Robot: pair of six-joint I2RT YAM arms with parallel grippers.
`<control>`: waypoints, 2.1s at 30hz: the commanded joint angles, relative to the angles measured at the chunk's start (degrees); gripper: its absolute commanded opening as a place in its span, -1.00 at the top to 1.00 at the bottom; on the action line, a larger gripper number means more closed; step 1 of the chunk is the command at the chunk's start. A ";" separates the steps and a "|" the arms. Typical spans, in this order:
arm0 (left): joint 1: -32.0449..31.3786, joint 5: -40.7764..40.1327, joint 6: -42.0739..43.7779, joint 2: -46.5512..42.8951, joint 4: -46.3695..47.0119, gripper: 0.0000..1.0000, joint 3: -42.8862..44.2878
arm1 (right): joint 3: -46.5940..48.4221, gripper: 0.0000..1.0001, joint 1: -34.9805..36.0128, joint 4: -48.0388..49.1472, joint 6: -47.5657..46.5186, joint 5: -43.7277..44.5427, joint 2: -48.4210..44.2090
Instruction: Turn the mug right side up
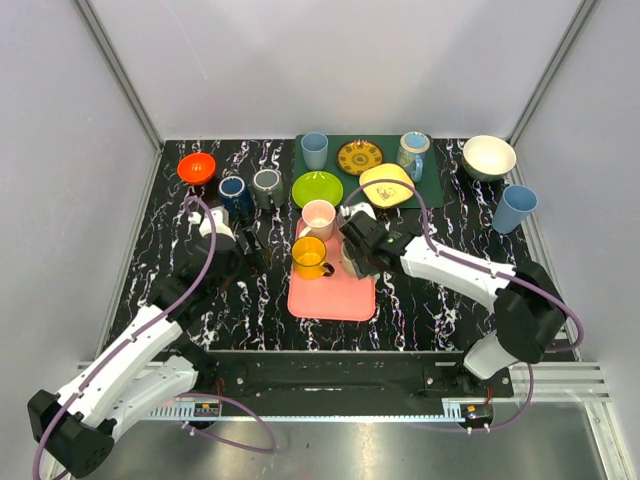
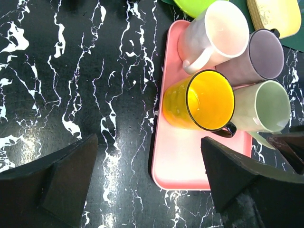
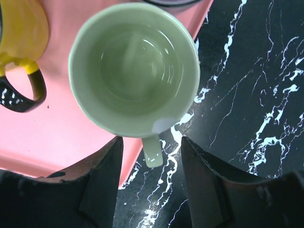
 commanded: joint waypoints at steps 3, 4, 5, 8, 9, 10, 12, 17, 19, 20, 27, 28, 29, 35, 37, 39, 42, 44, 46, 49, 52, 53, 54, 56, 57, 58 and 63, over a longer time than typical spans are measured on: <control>-0.18 2.14 1.10 -1.73 1.04 -0.83 0.64 | 5.81 -0.13 -0.77 0.43 -3.77 1.92 4.00; -0.18 2.23 1.10 -1.64 1.04 -0.82 0.64 | 6.25 -0.13 -1.21 0.52 -4.04 1.31 4.19; -0.18 2.49 1.10 -1.82 0.95 -0.82 0.55 | 6.34 -0.12 -1.39 0.52 -4.21 1.13 4.54; -0.18 3.02 0.92 -1.90 1.04 -0.82 0.55 | 5.99 -0.11 -1.74 0.52 -4.13 0.16 5.24; -0.18 3.02 0.92 -1.82 1.21 -0.82 0.46 | 5.90 -0.10 -1.83 0.61 -4.30 -0.19 5.33; -0.18 3.11 0.92 -1.73 1.30 -0.82 0.46 | 5.46 -0.08 -1.74 0.96 -4.13 -0.28 5.33; -0.18 3.55 0.84 -1.38 1.65 -0.82 0.38 | 5.20 -0.06 -1.83 0.87 -4.04 -1.06 5.51; -0.18 4.95 0.13 -0.85 2.62 -0.80 -0.06 | 4.32 -0.06 -2.18 1.75 -4.39 -2.38 4.89; -0.18 5.22 -0.13 -0.85 3.23 -0.79 -0.42 | 4.05 0.00 -2.62 1.84 -4.83 -3.35 4.98; -0.18 5.31 -0.39 -0.68 3.15 -0.79 -0.42 | 4.05 0.07 -2.71 1.93 -4.92 -3.70 5.33; -0.18 5.48 -0.92 -1.03 3.59 -0.74 -1.03 | 2.30 0.35 -3.06 2.54 -4.48 -5.55 4.98; -0.18 5.57 -1.01 -1.03 3.50 -0.74 -1.03 | 2.12 0.29 -3.06 2.46 -4.48 -5.55 4.98; -0.18 5.66 -1.01 -0.94 3.59 -0.74 -1.03 | 1.95 0.25 -3.06 2.63 -4.39 -5.46 4.98; -0.18 5.83 -1.45 -1.11 3.94 -0.73 -1.47 | 1.15 0.37 -3.32 3.51 -3.69 -6.08 4.36; -0.18 5.92 -1.45 -1.46 3.94 -0.72 -1.56 | 1.50 0.48 -3.41 3.51 -3.69 -6.34 4.19; -0.18 5.92 -1.45 -1.47 3.94 -0.69 -1.73 | 1.85 0.80 -3.32 3.25 -3.51 -7.04 4.19; -0.18 5.92 -1.63 -1.90 3.94 -0.64 -2.26 | 2.47 1.00 -3.41 2.46 -1.42 -7.05 3.14; -0.18 5.92 -1.89 -2.60 4.11 -0.63 -2.79 | 2.65 1.00 -3.41 2.02 -0.53 -8.00 1.30; -0.18 5.66 -2.50 -3.92 4.38 -0.65 -3.31 | 2.47 1.00 -3.41 1.67 0.26 -8.71 -1.51; -0.18 5.31 -3.73 -6.12 5.69 -0.82 -5.07 | 2.03 1.00 -3.32 1.14 1.41 -10.20 -6.51; -0.18 5.48 -4.44 -8.23 7.10 -0.92 -6.04 | 1.50 1.00 -3.41 0.44 2.29 -12.31 -10.47; -0.18 5.48 -4.61 -8.67 7.45 -0.92 -6.39 | 1.77 1.00 -3.32 -0.17 2.38 -12.84 -11.01; -0.18 5.57 -4.79 -9.11 7.63 -0.92 -6.48 | 1.77 1.00 -3.32 -1.23 2.99 -13.02 -11.54; -0.18 6.62 -5.14 -9.72 8.59 -0.92 -6.83 | 0.98 1.00 -3.41 -0.45 4.04 -14.15 -14.96; -0.18 7.06 -5.32 -10.77 9.12 -0.92 -7.01 | 0.63 1.00 -3.32 0.34 5.87 -14.77 -16.54; -0.18 8.28 -5.75 -11.39 9.73 -0.96 -7.70 | 0.28 1.00 -3.58 1.56 6.76 -16.00 -20.03; -0.18 18.82 -9.97 -17.80 25.53 -0.98 -12.62 | -6.22 1.00 -5.69 20.44 18.25 -29.35 -30.34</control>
